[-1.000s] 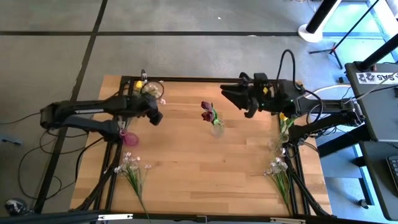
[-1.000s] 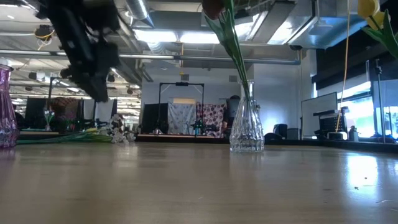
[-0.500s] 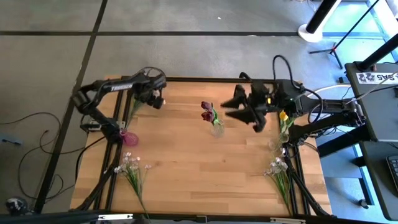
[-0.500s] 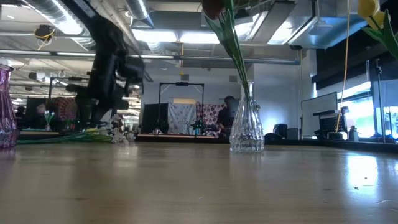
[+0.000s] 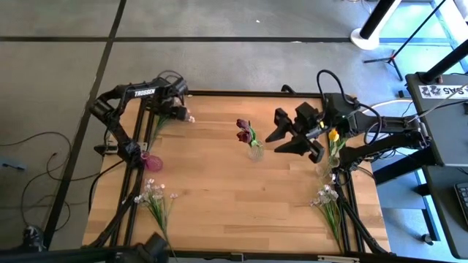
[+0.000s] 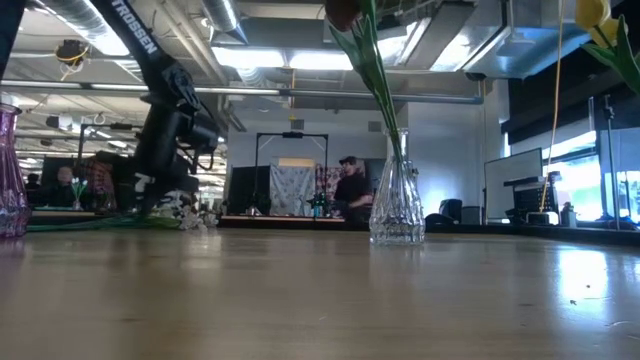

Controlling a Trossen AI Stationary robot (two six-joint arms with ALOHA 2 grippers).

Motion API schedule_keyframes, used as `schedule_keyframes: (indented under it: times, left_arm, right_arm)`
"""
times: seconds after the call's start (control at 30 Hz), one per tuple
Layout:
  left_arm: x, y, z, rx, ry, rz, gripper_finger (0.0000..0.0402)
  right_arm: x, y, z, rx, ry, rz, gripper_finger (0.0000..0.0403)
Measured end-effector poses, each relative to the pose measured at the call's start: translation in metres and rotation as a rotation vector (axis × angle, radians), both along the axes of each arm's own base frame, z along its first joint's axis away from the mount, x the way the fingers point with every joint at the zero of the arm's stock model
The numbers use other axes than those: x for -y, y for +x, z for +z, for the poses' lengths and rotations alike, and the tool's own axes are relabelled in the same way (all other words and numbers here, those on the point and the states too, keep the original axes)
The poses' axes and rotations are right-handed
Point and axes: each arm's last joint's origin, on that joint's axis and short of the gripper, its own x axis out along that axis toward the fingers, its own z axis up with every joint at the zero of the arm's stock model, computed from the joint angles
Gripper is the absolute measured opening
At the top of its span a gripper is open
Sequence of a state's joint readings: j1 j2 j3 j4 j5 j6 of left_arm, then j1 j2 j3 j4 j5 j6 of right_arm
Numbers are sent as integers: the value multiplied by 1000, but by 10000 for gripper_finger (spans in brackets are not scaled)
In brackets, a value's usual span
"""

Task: Sort flowers into vase by color
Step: Put the top white flowers into the violet vase

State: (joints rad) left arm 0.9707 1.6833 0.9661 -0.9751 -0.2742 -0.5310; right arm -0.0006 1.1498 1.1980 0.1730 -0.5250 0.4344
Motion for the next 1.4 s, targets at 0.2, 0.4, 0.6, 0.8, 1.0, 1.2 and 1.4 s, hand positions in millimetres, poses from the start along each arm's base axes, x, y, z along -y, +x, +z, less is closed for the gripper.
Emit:
schedule_keyframes:
  times: [0.2,0.4,0.6,0.8,1.0,1.2,1.4]
  left_arm:
    - [-9,-2,-1,55,64,64,157]
    - [-6,4,-13,39,6,101,81]
    - [-3,22,-5,150,49,100,8]
    - [9,40,58,295,241,-12,3]
    - [78,47,149,570,624,-215,2]
    - [159,22,202,766,887,-510,1]
    - [196,-4,210,843,839,-718,0]
  right_arm:
    - [0,0,0,10,-11,-3,182]
    - [0,0,0,12,-17,-5,182]
    - [0,0,-1,0,-17,-4,182]
    - [0,0,-1,-5,-18,-5,182]
    - [0,0,-1,-6,-18,-5,182]
    - [0,0,-1,-6,-18,-5,182]
    - [0,0,-1,-6,-19,-5,182]
